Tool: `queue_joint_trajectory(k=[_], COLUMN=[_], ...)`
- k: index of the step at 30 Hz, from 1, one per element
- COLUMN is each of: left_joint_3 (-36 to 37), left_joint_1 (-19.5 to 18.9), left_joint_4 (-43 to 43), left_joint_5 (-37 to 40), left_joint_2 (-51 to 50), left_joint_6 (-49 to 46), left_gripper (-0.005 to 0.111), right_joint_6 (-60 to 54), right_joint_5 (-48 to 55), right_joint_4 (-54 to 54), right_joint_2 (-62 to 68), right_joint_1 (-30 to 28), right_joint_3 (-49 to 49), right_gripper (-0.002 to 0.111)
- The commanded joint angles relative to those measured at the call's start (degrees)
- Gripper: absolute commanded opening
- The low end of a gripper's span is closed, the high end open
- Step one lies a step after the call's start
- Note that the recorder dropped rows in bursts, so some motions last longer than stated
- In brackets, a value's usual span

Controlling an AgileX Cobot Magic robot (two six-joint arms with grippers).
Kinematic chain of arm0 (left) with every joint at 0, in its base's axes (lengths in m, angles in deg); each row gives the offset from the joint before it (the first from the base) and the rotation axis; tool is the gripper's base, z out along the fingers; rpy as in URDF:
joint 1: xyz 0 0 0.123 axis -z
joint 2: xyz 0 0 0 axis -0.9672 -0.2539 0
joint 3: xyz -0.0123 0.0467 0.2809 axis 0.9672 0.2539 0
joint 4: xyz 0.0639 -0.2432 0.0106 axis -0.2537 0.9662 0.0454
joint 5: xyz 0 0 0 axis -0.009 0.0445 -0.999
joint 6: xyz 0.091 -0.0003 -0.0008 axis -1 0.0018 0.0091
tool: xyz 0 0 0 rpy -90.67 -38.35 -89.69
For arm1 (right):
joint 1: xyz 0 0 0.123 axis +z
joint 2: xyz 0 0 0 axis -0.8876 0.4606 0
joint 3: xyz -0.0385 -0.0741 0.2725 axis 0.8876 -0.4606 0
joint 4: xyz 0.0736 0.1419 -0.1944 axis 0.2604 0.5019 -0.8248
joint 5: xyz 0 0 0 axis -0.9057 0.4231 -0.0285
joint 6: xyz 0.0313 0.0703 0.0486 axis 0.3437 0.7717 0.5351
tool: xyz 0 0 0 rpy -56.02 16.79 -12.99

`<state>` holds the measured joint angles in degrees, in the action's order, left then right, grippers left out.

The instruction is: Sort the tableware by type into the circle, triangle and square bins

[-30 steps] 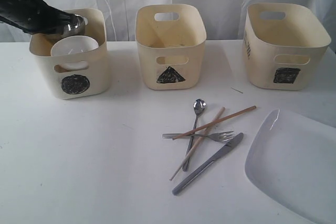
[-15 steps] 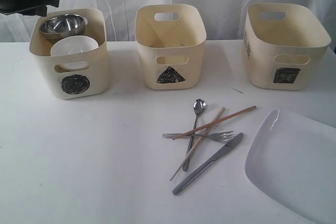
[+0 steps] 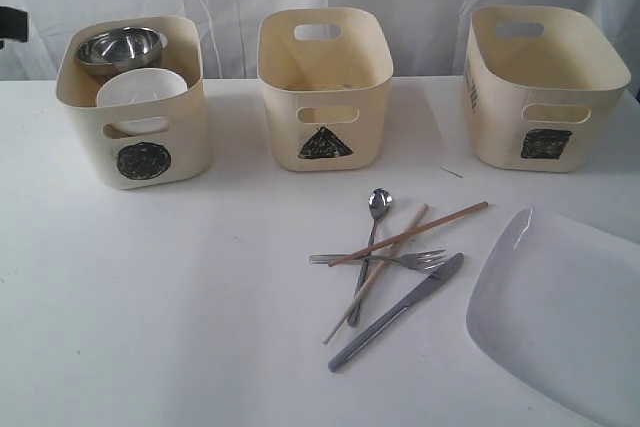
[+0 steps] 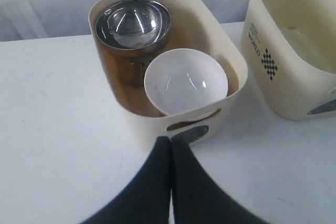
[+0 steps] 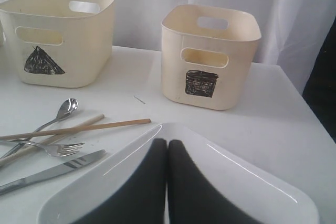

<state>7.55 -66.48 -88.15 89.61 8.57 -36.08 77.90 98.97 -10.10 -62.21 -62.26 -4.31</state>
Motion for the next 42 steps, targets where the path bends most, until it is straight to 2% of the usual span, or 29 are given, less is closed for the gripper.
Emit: queue_joint_trajectory(k=[1, 10, 16, 20, 25, 31, 42], left_joint_3=[8.28, 22.7, 27.19, 28.55, 28.55, 28.55, 28.55], left_joint_1=[-0.11, -0.11, -0.11, -0.11, -0.11, -0.11, -0.11], left_joint_4=[1.05, 1.06, 1.06, 1.06, 1.06, 1.06, 1.06], left_joint_5=[-0.54, 0.24, 8.94, 11.16, 13.15, 19.81, 20.05], left_joint_2=[11.27, 34.7, 46.33, 51.91, 55.86, 56.49, 56.49], left_joint_6=[3.54, 3.07, 3.07, 3.07, 3.65, 4.16, 3.98], left_gripper=[0.0, 0.0, 0.0, 0.0, 0.0, 0.0, 0.0], right_joint_6=[0.43, 0.43, 0.43, 0.43, 0.43, 0.43, 0.43], right_joint_5=[-0.33, -0.33, -0.33, -0.33, -0.33, -0.33, -0.33], right_joint_4=[-0.17, -0.17, -0.17, -0.17, -0.17, -0.17, -0.17], right_joint_2=[-0.32, -0.32, -0.32, -0.32, -0.32, -0.32, -0.32], right_joint_1=[-0.32, -0.32, -0.32, -0.32, -0.32, -0.32, -0.32], right_joint_3=[-0.31, -0.31, -0.31, -0.31, -0.31, -0.31, -0.31], right_gripper=[0.0, 0.0, 0.0, 0.0, 0.0, 0.0, 0.0])
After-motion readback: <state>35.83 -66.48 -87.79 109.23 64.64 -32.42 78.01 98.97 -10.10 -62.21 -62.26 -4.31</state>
